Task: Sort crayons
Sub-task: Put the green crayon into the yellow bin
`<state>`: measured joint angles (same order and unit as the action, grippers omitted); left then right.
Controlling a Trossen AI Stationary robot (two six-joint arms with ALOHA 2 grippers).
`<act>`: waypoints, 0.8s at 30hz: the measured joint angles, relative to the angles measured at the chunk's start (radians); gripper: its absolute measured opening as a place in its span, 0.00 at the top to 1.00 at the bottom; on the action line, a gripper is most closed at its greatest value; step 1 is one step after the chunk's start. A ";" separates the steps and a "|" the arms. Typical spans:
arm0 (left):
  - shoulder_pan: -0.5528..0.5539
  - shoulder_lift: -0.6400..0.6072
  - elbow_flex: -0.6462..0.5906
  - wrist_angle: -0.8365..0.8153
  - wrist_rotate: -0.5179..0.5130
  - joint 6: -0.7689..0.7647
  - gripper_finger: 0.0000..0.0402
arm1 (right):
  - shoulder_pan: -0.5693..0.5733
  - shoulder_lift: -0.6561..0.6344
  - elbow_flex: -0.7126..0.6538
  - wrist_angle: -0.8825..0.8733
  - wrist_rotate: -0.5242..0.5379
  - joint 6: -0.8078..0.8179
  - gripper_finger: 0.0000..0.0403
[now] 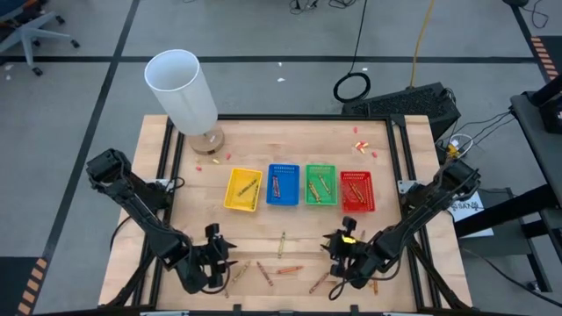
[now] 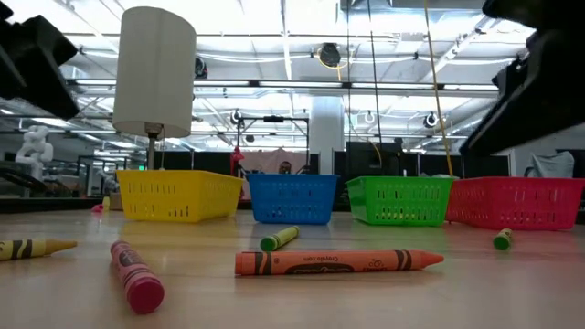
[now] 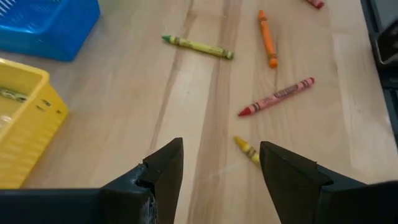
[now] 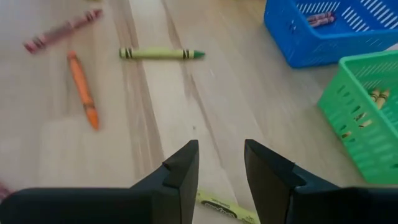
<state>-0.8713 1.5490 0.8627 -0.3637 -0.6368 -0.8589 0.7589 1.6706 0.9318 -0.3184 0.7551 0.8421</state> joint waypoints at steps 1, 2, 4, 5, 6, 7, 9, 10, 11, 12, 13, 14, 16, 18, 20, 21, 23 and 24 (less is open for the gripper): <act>0.000 0.000 0.000 0.000 -0.009 0.001 0.47 | 0.000 0.009 0.000 0.000 0.000 -0.012 0.71; 0.000 0.000 0.000 0.000 -0.017 0.005 0.47 | 0.000 0.015 0.000 0.000 -0.003 -0.026 0.71; 0.001 0.000 0.000 0.000 -0.032 0.014 0.47 | 0.000 0.018 0.000 0.000 -0.046 -0.085 0.71; 0.001 0.000 0.000 0.001 -0.036 0.028 0.47 | -0.003 0.018 0.000 0.000 -0.073 -0.128 0.71; 0.002 0.000 0.000 0.006 -0.037 0.032 0.47 | -0.005 0.018 0.000 0.000 -0.096 -0.167 0.71; 0.001 0.000 0.000 0.014 -0.038 0.034 0.47 | -0.007 0.018 0.000 0.000 -0.113 -0.202 0.71; 0.002 0.000 0.000 0.022 -0.044 0.034 0.47 | -0.014 0.009 0.000 -0.001 -0.144 -0.261 0.71; 0.003 0.000 0.000 0.025 -0.048 0.035 0.47 | -0.023 0.006 0.003 0.000 -0.165 -0.287 0.71; 0.005 0.000 0.000 0.032 -0.052 0.035 0.47 | -0.031 0.005 0.006 0.000 -0.187 -0.313 0.71; 0.008 0.000 0.000 0.043 -0.054 0.036 0.47 | -0.038 0.006 0.011 0.000 -0.207 -0.342 0.71; 0.013 0.000 0.000 0.050 -0.055 0.040 0.47 | -0.044 0.006 0.012 0.000 -0.223 -0.375 0.71; 0.019 0.000 0.000 0.055 -0.057 0.056 0.47 | -0.052 0.006 0.016 -0.005 -0.236 -0.416 0.71; 0.032 0.000 0.000 0.073 -0.059 0.086 0.47 | -0.070 0.006 0.022 0.000 -0.260 -0.507 0.71; 0.047 0.000 0.000 0.090 -0.060 0.112 0.47 | -0.091 0.005 0.023 0.000 -0.286 -0.602 0.71; 0.060 0.000 0.000 0.100 -0.060 0.132 0.47 | -0.116 0.005 0.023 -0.004 -0.325 -0.686 0.71; 0.065 0.000 0.000 0.104 -0.060 0.135 0.47 | -0.130 0.005 0.023 -0.003 -0.356 -0.717 0.71; 0.074 0.000 -0.001 0.103 -0.060 0.136 0.47 | -0.160 0.005 0.023 -0.013 -0.414 -0.743 0.71; 0.077 0.000 -0.001 0.103 -0.060 0.137 0.47 | -0.172 0.005 0.023 -0.026 -0.441 -0.748 0.71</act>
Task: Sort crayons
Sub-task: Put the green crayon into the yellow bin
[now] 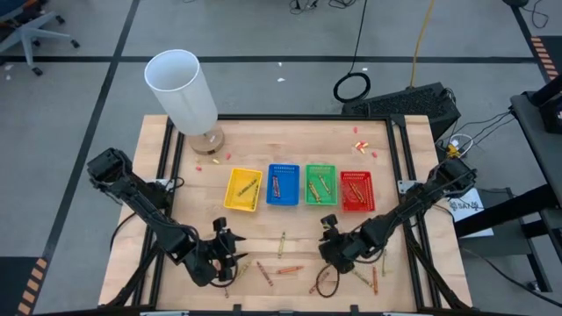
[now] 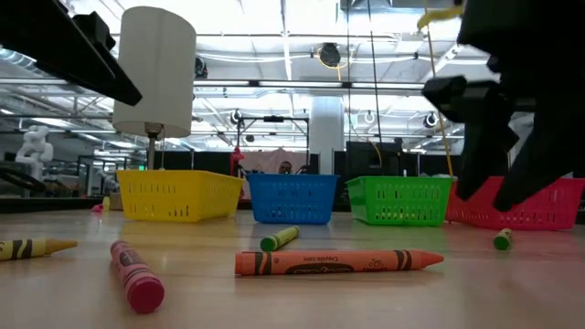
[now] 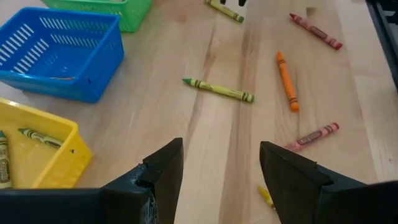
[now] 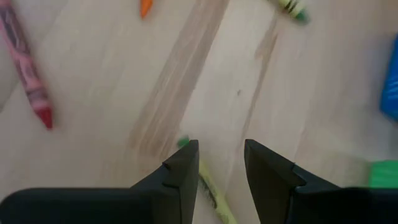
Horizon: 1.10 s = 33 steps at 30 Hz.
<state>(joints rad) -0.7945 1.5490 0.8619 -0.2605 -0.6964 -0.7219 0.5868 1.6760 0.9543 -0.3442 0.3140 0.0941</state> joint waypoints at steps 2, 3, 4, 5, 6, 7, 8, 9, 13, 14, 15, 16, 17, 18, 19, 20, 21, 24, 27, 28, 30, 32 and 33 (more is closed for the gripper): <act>0.004 0.000 0.000 0.000 0.000 0.003 0.47 | -0.023 0.000 0.000 -0.029 -0.049 -0.002 0.71; 0.005 0.000 0.000 0.000 0.000 0.003 0.47 | -0.032 0.000 0.000 -0.047 -0.061 -0.002 0.71; 0.007 0.000 0.000 0.000 0.000 0.003 0.47 | -0.040 0.000 0.000 -0.063 -0.075 -0.003 0.71; 0.007 0.000 0.000 0.000 0.000 0.004 0.47 | -0.048 0.000 -0.001 -0.077 -0.083 -0.005 0.71; 0.007 0.000 0.000 0.000 0.000 0.004 0.47 | -0.055 0.000 -0.001 -0.088 -0.083 -0.008 0.71; 0.007 0.000 0.000 0.000 0.000 0.004 0.47 | -0.061 0.000 -0.001 -0.100 -0.084 -0.014 0.71; 0.007 0.000 0.000 0.000 0.000 0.004 0.47 | -0.067 0.000 -0.001 -0.111 -0.086 -0.023 0.71; 0.007 0.000 0.000 0.000 0.000 0.004 0.47 | -0.074 0.000 -0.001 -0.118 -0.102 -0.032 0.71; 0.007 0.000 0.000 0.000 0.001 0.003 0.47 | -0.094 0.001 -0.001 -0.121 -0.163 -0.080 0.74; 0.007 0.000 0.000 0.000 0.001 0.004 0.47 | -0.096 0.001 -0.001 -0.121 -0.163 -0.085 0.75; 0.007 0.000 0.000 0.000 0.001 0.004 0.47 | -0.098 0.004 -0.001 -0.121 -0.163 -0.093 0.76; 0.007 0.000 0.000 0.000 0.001 0.004 0.47 | -0.101 0.007 -0.001 -0.123 -0.163 -0.104 0.77; 0.008 0.000 0.000 0.001 0.001 0.004 0.47 | -0.103 0.008 -0.001 -0.130 -0.164 -0.111 0.79; 0.008 0.000 0.000 0.000 0.001 0.004 0.47 | -0.104 0.008 -0.001 -0.138 -0.167 -0.112 0.80; 0.008 0.000 0.000 0.001 0.001 0.004 0.47 | -0.109 0.008 -0.001 -0.144 -0.185 -0.114 0.81; 0.008 0.000 0.000 0.001 0.001 0.004 0.47 | -0.112 0.008 -0.001 -0.147 -0.197 -0.114 0.82; 0.008 0.000 0.000 0.001 0.002 0.005 0.47 | -0.115 0.008 -0.001 -0.151 -0.208 -0.113 0.82; 0.008 0.000 0.000 0.001 0.002 0.005 0.47 | -0.116 0.008 -0.001 -0.170 -0.214 -0.108 0.84; 0.008 0.000 0.000 0.012 0.003 0.026 0.47 | -0.116 0.008 -0.001 -0.168 -0.215 -0.095 0.85; 0.008 0.000 0.000 0.020 0.004 0.031 0.47 | -0.116 0.008 -0.001 -0.168 -0.215 -0.086 0.86; 0.008 0.000 0.000 0.023 0.005 0.031 0.47 | -0.117 0.008 -0.001 -0.168 -0.220 -0.071 0.87; 0.008 0.000 0.000 0.026 0.005 0.032 0.47 | -0.117 0.010 -0.001 -0.168 -0.242 -0.057 0.89; 0.008 0.000 0.000 0.026 0.005 0.032 0.47 | -0.117 0.014 -0.001 -0.168 -0.241 -0.053 0.90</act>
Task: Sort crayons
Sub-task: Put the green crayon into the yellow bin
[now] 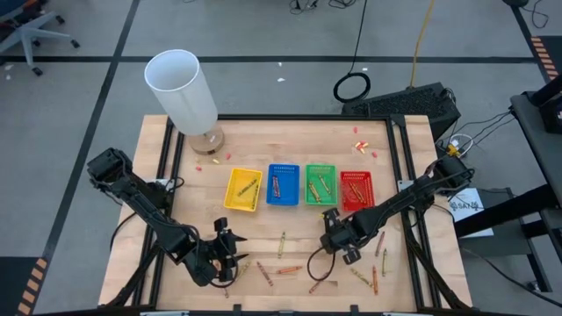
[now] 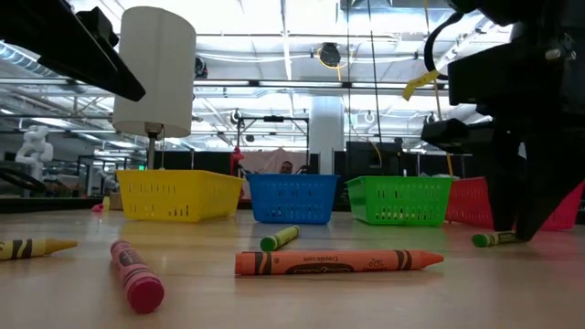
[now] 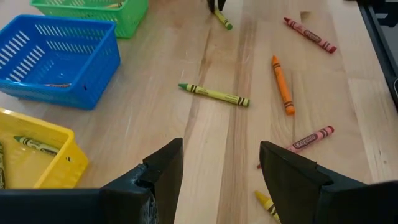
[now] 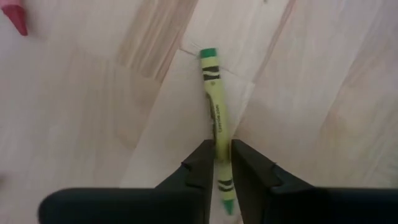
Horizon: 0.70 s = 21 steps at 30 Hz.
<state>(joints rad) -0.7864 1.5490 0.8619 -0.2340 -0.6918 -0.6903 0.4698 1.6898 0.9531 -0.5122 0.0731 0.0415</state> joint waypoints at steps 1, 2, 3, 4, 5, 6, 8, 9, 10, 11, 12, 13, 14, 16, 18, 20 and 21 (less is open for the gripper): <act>0.000 0.000 0.000 0.000 0.000 0.000 0.47 | 0.000 0.006 0.000 0.000 0.000 0.001 0.91; 0.000 0.000 0.000 0.000 0.000 0.000 0.47 | 0.000 0.014 0.001 0.001 0.000 0.002 0.92; 0.000 0.000 0.000 0.000 0.000 0.000 0.47 | 0.001 0.022 0.002 0.003 0.000 0.002 0.93; 0.000 0.000 0.000 0.000 0.000 0.000 0.47 | 0.002 0.032 0.003 0.004 0.001 0.003 0.94; 0.000 0.000 0.000 0.001 0.000 0.000 0.47 | 0.003 0.044 0.003 0.006 0.002 0.004 0.94; 0.000 0.000 0.000 0.000 0.000 0.000 0.47 | 0.003 0.054 0.004 0.009 0.003 0.010 0.94; 0.000 0.000 0.000 0.001 0.000 0.002 0.47 | 0.003 0.065 0.004 0.010 0.004 0.027 0.95; 0.000 0.000 0.000 0.002 0.000 0.013 0.47 | 0.003 0.067 0.004 0.007 0.004 0.034 0.94; 0.000 0.000 0.000 0.006 0.000 0.021 0.47 | 0.003 0.068 0.003 0.008 0.004 0.040 0.94; 0.000 0.000 0.000 0.012 0.000 0.028 0.47 | 0.003 0.067 0.003 0.010 0.004 0.049 0.95; 0.001 0.000 0.000 0.020 0.000 0.039 0.47 | 0.003 0.065 0.003 0.011 0.005 0.058 0.95; 0.001 0.000 0.000 0.029 -0.001 0.047 0.47 | 0.003 0.064 0.003 0.013 0.005 0.066 0.96; 0.002 0.000 0.000 0.036 -0.001 0.054 0.47 | 0.003 0.064 0.003 0.014 0.005 0.072 0.97; 0.002 0.000 0.000 0.057 -0.002 0.074 0.47 | 0.006 0.064 0.003 0.014 0.005 0.078 0.99; 0.002 0.000 0.000 0.083 -0.005 0.100 0.47 | 0.013 0.064 0.005 0.017 0.009 0.083 0.99; 0.002 0.000 0.000 0.112 -0.014 0.128 0.47 | 0.016 0.066 0.017 0.009 0.012 0.102 0.99; 0.002 0.000 0.000 0.131 -0.020 0.146 0.47 | 0.016 0.068 0.027 -0.002 0.010 0.116 0.99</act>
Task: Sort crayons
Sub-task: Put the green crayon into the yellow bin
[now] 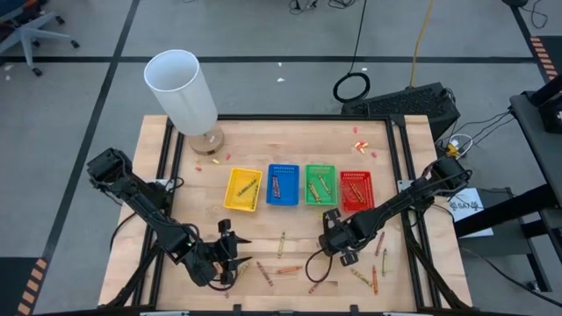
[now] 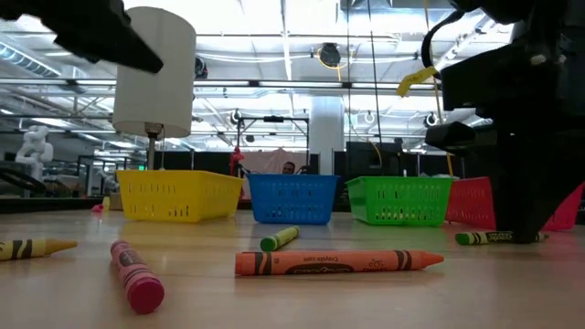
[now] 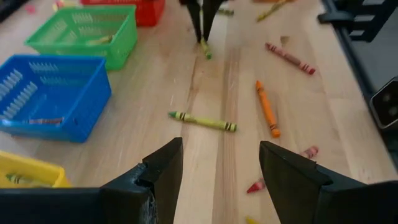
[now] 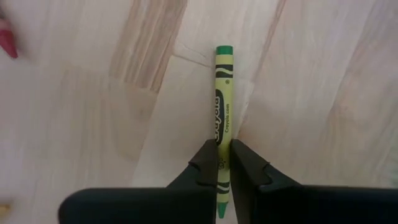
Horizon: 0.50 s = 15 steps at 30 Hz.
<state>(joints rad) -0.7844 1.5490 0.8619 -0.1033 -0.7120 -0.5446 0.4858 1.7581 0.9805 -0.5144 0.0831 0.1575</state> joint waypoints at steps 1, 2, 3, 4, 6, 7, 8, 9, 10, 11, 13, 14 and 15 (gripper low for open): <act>0.001 0.000 0.000 0.020 -0.007 0.018 0.47 | 0.000 0.002 0.016 -0.015 -0.002 0.016 0.99; 0.002 0.000 0.000 0.041 -0.016 0.040 0.47 | 0.000 0.003 0.033 -0.033 -0.003 0.029 1.00; 0.005 0.000 0.000 0.063 -0.023 0.059 0.47 | 0.000 0.005 0.052 -0.050 -0.005 0.040 1.00; 0.009 0.000 0.000 0.086 -0.026 0.079 0.47 | 0.001 0.008 0.070 -0.060 -0.006 0.045 1.00; 0.022 0.000 0.000 0.137 -0.032 0.118 0.47 | 0.001 0.011 0.112 -0.060 -0.014 0.052 1.00; 0.029 0.000 0.000 0.163 -0.034 0.137 0.47 | 0.001 0.008 0.128 -0.059 -0.014 0.052 1.00; 0.036 0.000 0.000 0.188 -0.035 0.151 0.47 | 0.001 0.006 0.150 -0.061 -0.014 0.051 1.00; 0.045 0.000 0.000 0.209 -0.035 0.163 0.47 | 0.002 0.005 0.169 -0.066 -0.014 0.047 1.00; 0.054 0.002 0.000 0.226 -0.035 0.167 0.47 | 0.002 0.006 0.186 -0.069 -0.014 0.044 1.00; 0.064 0.007 0.000 0.245 -0.035 0.168 0.47 | 0.002 0.007 0.203 -0.068 -0.012 0.043 1.00; 0.079 0.018 0.000 0.256 -0.035 0.183 0.47 | 0.003 0.007 0.235 -0.066 -0.003 0.040 1.00; 0.085 0.026 0.000 0.264 -0.038 0.201 0.47 | 0.003 0.005 0.252 -0.065 0.011 0.038 1.00; 0.090 0.037 0.000 0.283 -0.047 0.223 0.47 | 0.005 0.004 0.267 -0.063 0.025 0.036 1.00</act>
<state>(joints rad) -0.6942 1.5859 0.8619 0.1797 -0.7593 -0.3212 0.4912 1.7622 1.2476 -0.5771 0.1084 0.1930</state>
